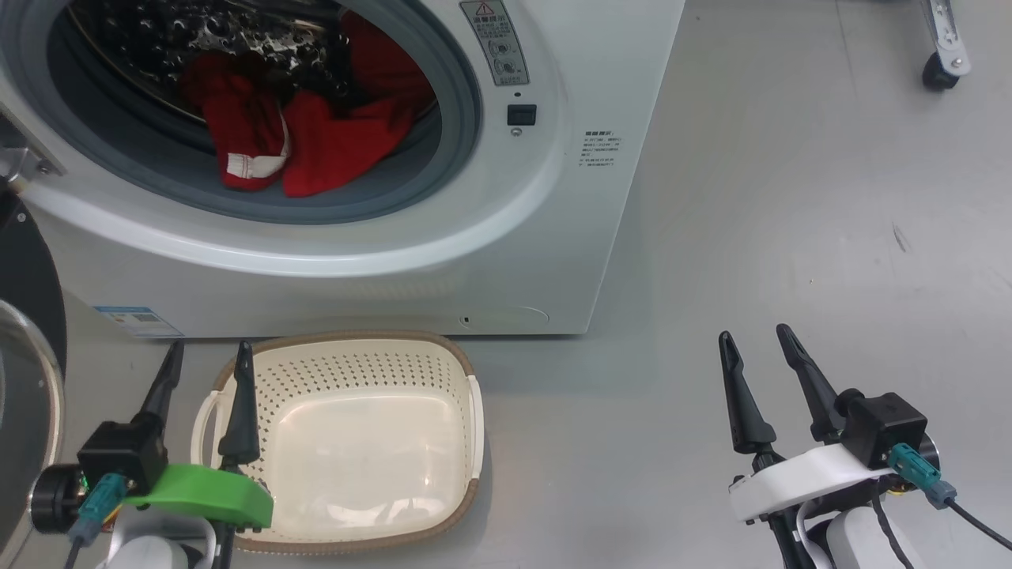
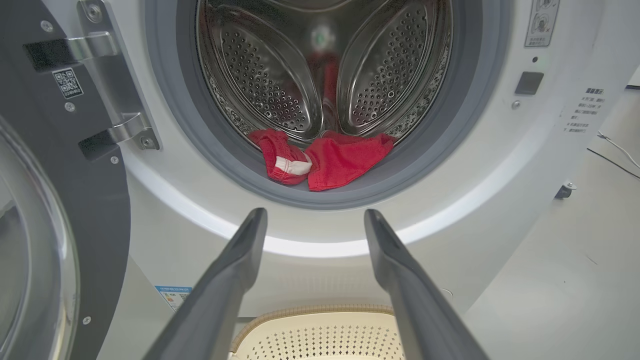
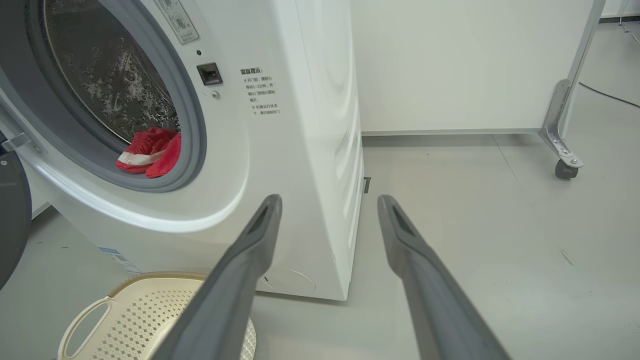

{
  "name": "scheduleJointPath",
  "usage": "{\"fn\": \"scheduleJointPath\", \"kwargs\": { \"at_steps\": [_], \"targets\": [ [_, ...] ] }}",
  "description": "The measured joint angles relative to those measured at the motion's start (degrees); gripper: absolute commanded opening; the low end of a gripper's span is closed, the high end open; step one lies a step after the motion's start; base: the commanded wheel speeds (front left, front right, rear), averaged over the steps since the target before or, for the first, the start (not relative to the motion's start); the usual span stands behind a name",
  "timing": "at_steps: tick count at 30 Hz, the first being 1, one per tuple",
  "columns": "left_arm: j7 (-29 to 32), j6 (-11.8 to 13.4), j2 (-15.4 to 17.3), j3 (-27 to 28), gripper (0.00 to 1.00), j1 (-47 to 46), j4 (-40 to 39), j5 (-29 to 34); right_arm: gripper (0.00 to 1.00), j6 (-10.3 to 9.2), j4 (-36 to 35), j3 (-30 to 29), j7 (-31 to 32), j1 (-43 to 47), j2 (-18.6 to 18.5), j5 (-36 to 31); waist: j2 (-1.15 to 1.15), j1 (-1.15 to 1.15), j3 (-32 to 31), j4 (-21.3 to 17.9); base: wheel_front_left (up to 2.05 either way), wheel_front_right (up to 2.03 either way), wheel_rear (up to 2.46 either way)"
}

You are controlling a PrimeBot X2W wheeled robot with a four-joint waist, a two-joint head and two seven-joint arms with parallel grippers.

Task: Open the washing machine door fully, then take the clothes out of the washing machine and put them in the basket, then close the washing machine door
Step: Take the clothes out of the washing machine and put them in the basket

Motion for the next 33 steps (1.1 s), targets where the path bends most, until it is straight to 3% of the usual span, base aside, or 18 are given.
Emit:
{"fn": "scheduleJointPath", "kwargs": {
  "at_steps": [10,12,18,24,33],
  "targets": [
    [4.1,1.9,5.0,0.7,1.00,-7.1,-1.6,4.7,1.00,0.00,-1.4,2.0,0.0,-3.7,0.2,-0.1,0.00,0.00,6.8,-2.4,0.00,0.00,0.00],
    [6.0,3.2,8.1,1.3,1.00,-10.3,-1.7,8.2,1.00,0.00,-1.8,2.6,0.0,-4.8,0.2,-0.1,0.00,0.00,9.0,-3.5,0.00,0.00,0.00],
    [10.1,4.6,12.4,3.4,1.00,-17.5,-1.0,9.5,1.00,0.00,-1.9,3.8,0.0,-7.0,0.4,-0.1,0.00,0.00,13.1,-6.5,0.00,0.00,0.00],
    [15.0,4.8,16.2,4.2,1.00,-22.7,2.4,11.2,1.00,0.00,-1.9,5.0,0.0,-8.8,0.5,0.5,0.00,0.00,16.1,-10.1,0.00,0.00,0.00],
    [20.7,4.6,19.1,3.5,1.00,-29.5,6.9,13.0,1.00,-0.07,-2.3,6.6,0.0,-9.6,0.5,3.3,0.00,0.00,19.2,-13.7,0.00,0.00,0.00]
  ]
}}
